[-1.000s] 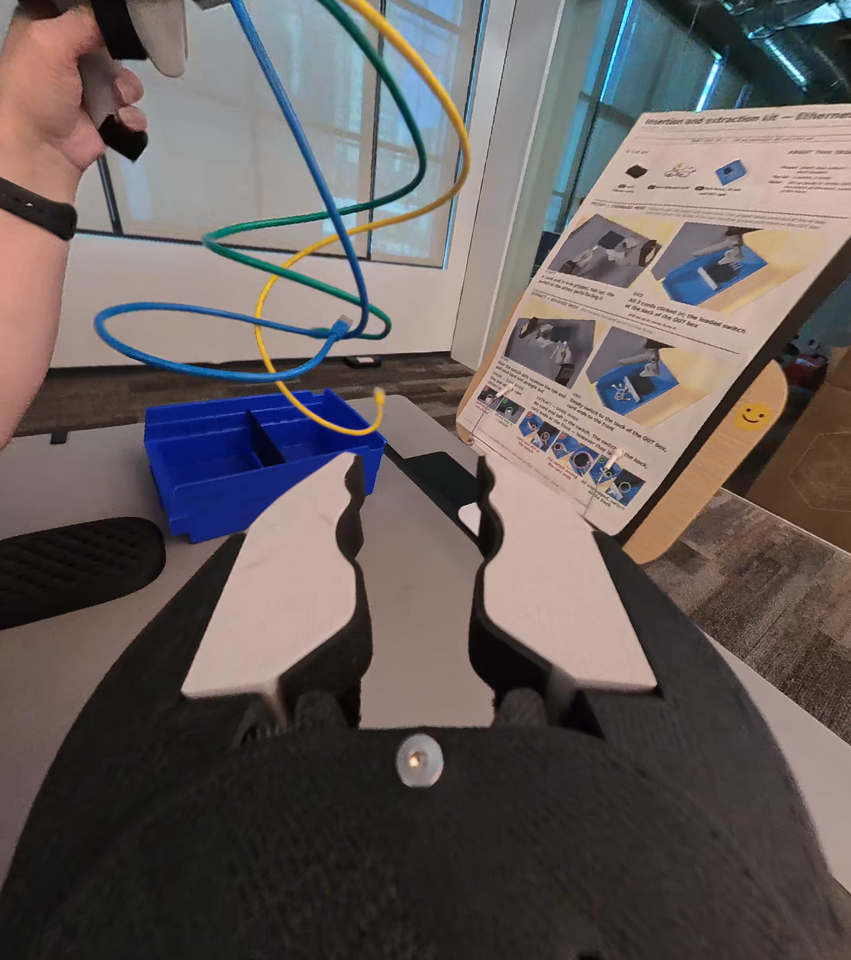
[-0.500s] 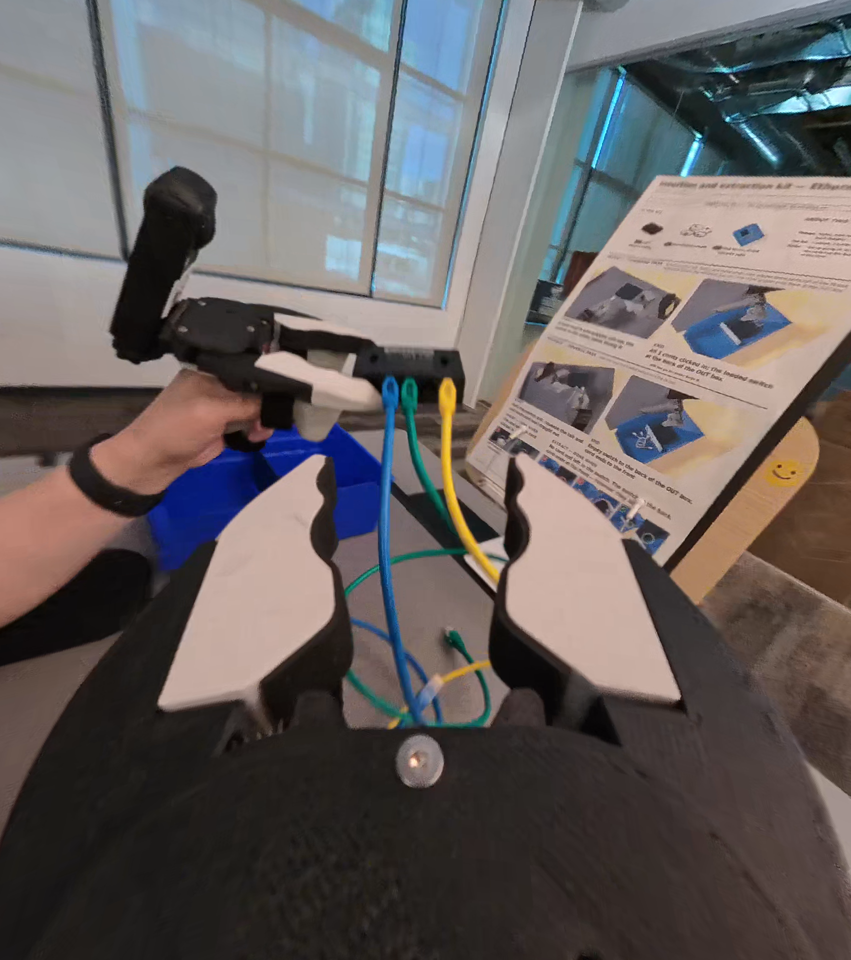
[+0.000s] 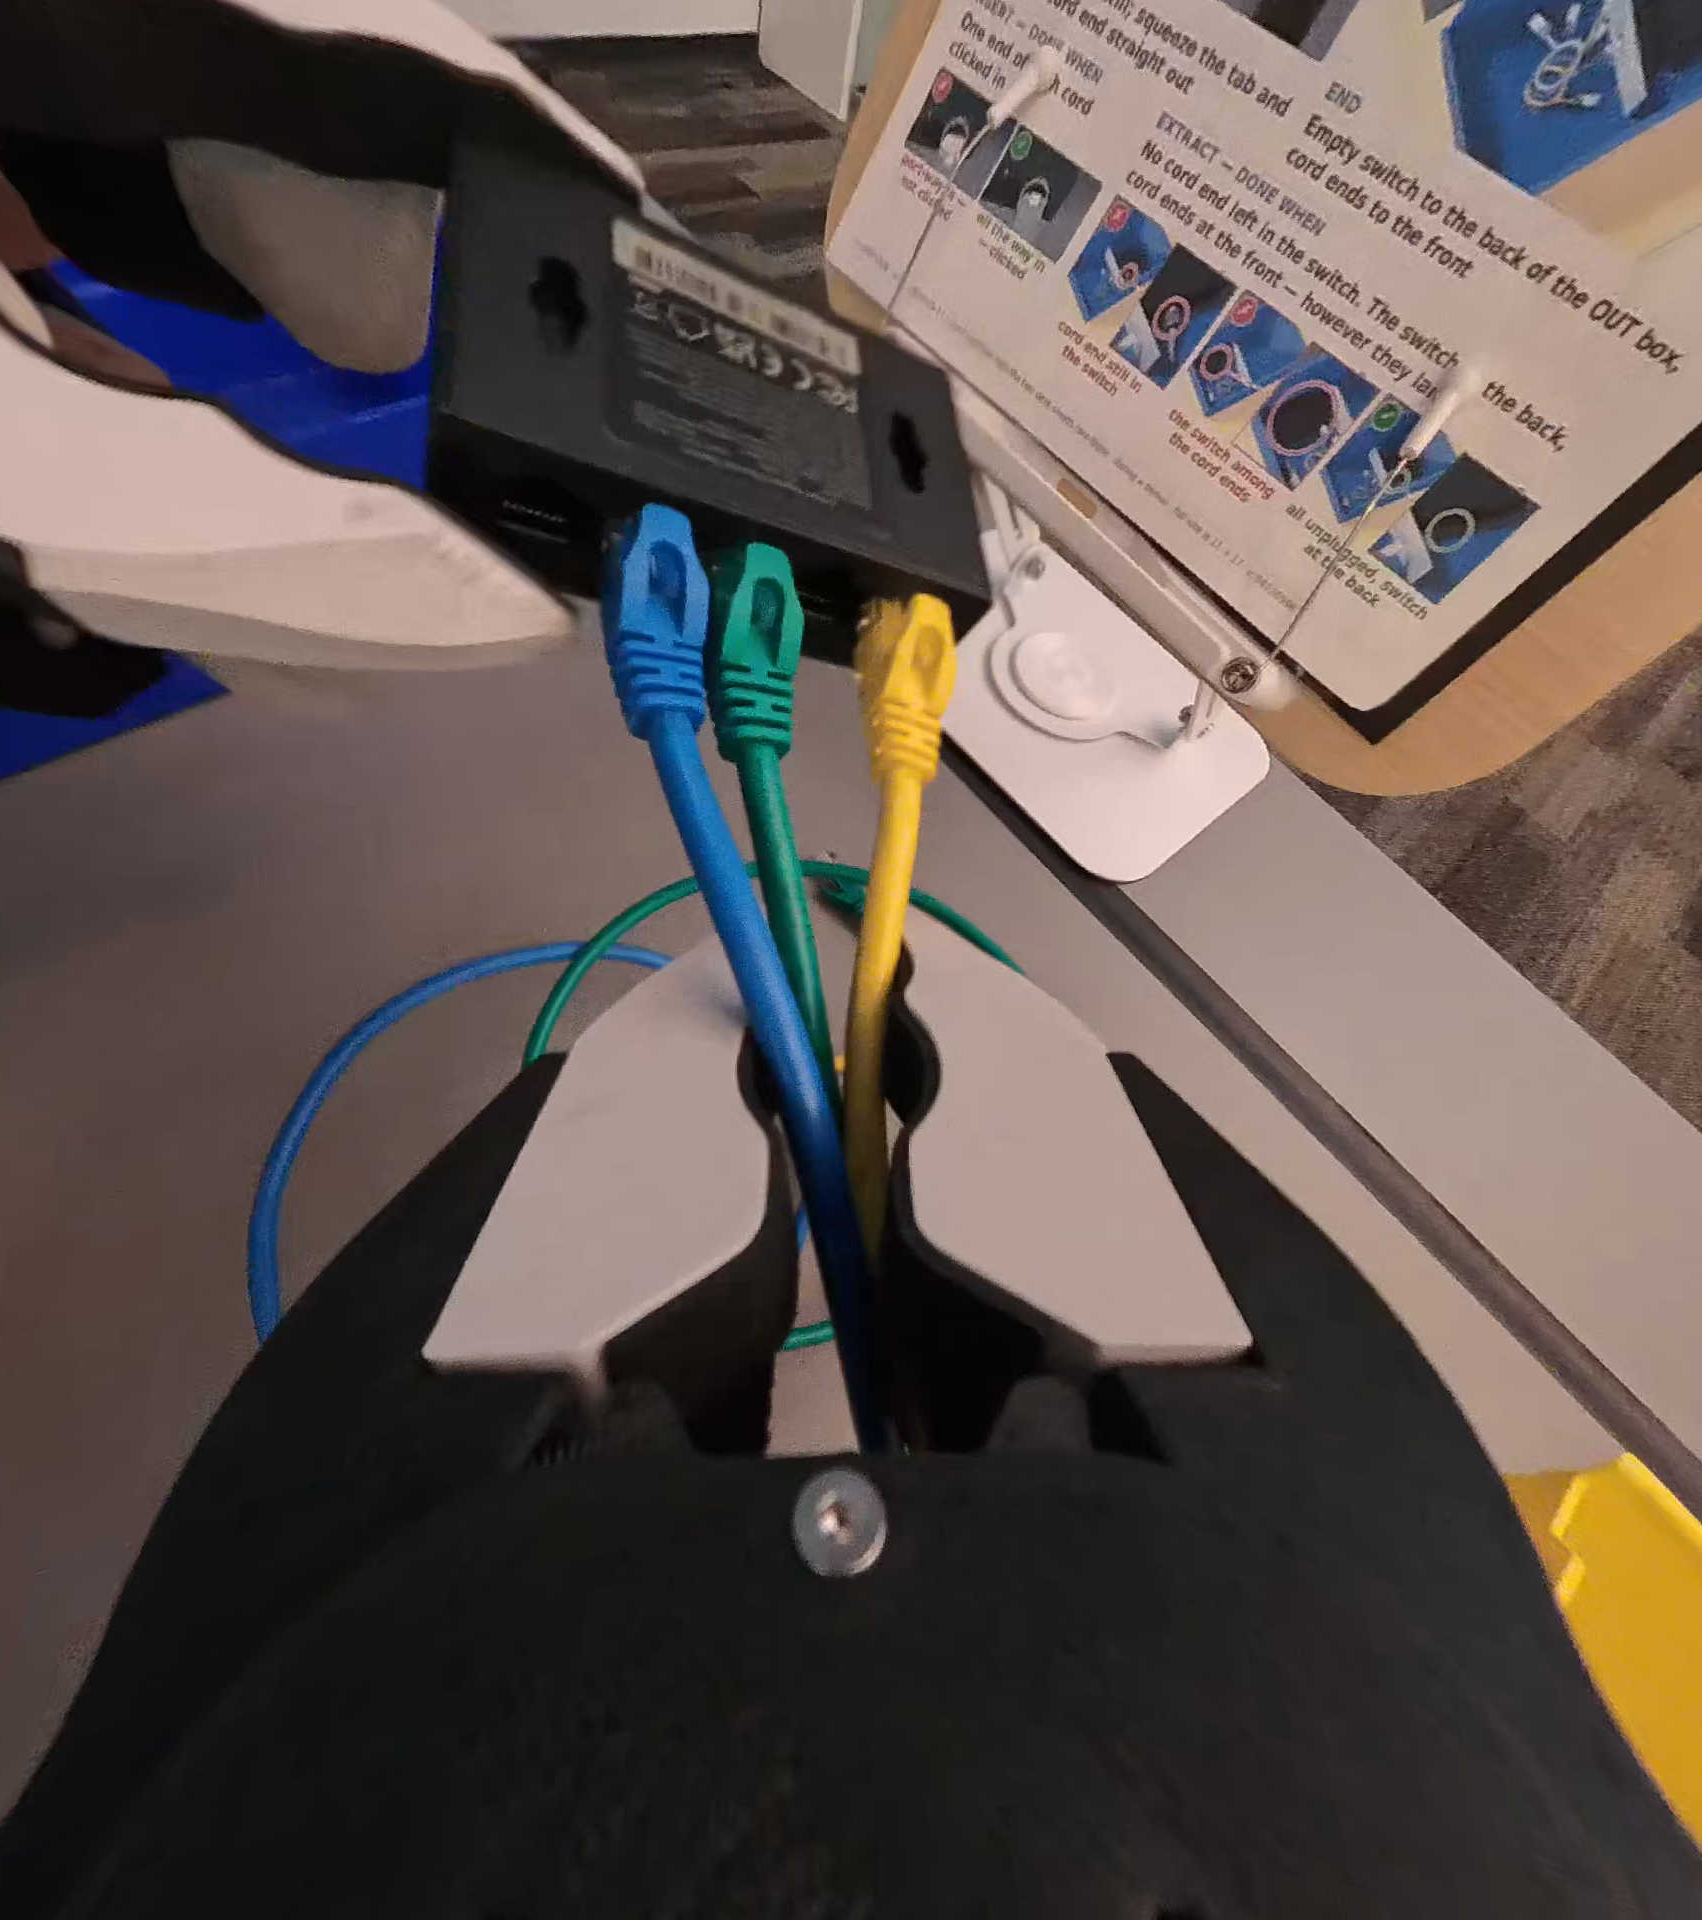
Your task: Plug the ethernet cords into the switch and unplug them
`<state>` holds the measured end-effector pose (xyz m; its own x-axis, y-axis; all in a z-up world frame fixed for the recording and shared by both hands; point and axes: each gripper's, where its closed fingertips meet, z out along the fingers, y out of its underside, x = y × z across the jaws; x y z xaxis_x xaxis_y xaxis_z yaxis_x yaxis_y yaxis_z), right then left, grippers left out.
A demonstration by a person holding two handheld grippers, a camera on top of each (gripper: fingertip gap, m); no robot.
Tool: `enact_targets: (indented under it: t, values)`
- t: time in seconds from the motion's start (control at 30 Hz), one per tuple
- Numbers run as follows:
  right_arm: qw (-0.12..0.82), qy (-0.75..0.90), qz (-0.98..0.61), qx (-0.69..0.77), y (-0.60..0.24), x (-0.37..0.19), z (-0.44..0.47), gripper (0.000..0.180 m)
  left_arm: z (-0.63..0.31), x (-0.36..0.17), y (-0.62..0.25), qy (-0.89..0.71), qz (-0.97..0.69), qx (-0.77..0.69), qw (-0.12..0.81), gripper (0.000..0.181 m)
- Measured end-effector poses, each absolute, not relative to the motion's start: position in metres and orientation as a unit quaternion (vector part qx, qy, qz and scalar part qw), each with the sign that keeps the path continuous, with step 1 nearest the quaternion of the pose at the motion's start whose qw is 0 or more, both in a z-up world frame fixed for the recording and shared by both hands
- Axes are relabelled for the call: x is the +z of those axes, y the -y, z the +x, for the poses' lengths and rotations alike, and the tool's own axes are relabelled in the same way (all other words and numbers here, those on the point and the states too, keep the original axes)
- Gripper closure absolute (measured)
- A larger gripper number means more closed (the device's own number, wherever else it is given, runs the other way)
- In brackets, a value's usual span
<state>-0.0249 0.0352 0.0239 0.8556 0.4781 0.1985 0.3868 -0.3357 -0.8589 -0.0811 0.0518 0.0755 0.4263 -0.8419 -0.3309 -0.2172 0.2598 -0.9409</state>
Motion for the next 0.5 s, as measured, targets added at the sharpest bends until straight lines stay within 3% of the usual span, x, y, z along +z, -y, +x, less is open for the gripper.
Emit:
enact_targets:
  t: [0.2,0.27,0.4,0.5]
  values:
    - [0.480,0.262,-0.837,-0.015,-0.029,0.022,-0.003,0.169,-0.091,0.052,-0.060,-0.566,-0.516,-0.081,0.638,0.089]
    - [0.451,0.287,-0.844,-0.036,-0.022,0.017,-0.004,0.168,-0.085,0.043,-0.058,-0.590,-0.493,-0.026,0.639,0.087]
    - [0.401,0.329,-0.852,-0.074,-0.010,0.006,-0.010,0.168,-0.074,0.022,-0.052,-0.628,-0.447,0.027,0.636,0.103]
    - [0.378,0.357,-0.848,-0.099,-0.004,0.002,-0.016,0.168,-0.070,0.019,-0.041,-0.640,-0.389,0.027,0.662,0.137]
